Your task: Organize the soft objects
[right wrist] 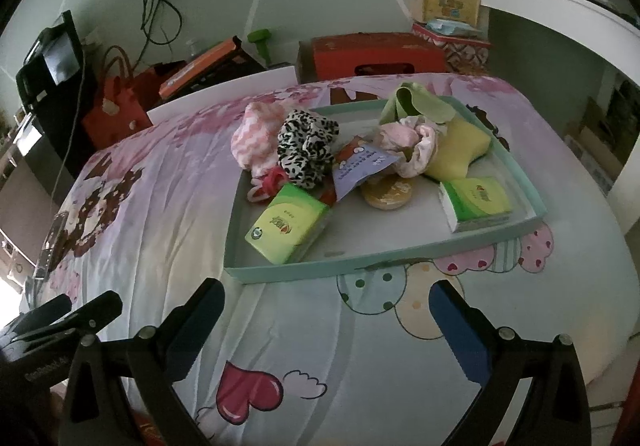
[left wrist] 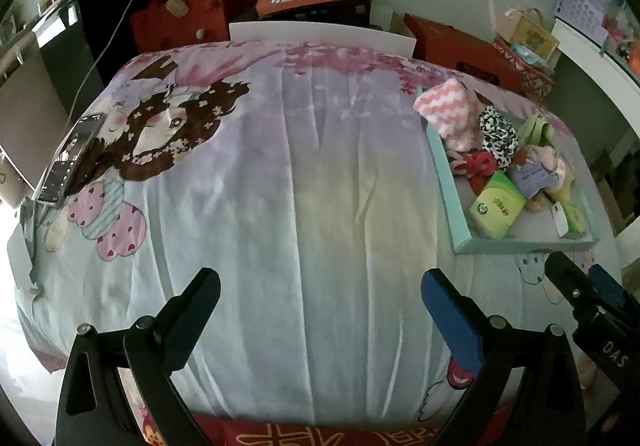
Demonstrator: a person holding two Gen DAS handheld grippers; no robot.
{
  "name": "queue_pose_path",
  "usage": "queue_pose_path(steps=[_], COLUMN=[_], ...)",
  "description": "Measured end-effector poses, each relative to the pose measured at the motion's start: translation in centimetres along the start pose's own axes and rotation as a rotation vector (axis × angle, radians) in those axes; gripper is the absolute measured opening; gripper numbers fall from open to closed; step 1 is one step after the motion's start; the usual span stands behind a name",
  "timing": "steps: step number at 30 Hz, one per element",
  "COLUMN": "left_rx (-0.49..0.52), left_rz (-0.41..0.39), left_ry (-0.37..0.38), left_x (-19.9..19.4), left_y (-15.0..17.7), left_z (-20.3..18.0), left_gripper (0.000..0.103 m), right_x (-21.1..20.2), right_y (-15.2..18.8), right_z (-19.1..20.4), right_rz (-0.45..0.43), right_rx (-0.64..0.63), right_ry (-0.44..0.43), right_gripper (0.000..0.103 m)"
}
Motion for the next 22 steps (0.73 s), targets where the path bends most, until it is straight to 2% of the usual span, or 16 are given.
queue_pose_path(steps=[22], left_rx=[0.018], left_rz=[-0.035], left_ry=[-0.082], left_x=[-0.74], left_y=[-0.26], left_z=[0.46], left_gripper=[0.1], right_x=[0.01], right_y=[0.09], right_z=[-0.25], right_rz=[-0.004], right_rx=[-0.002], right_ry=[0.015], right_gripper=[0.103])
Point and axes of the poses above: each gripper's, at about its wrist camera, not at the fingertips, and x roughly the way its jaws point, z to its left, y to its underside, the point moved 9 cm from there along x, roughly the way its jaws point, and after that the axes turned 8 degrees about y, right-handed, at the moved point
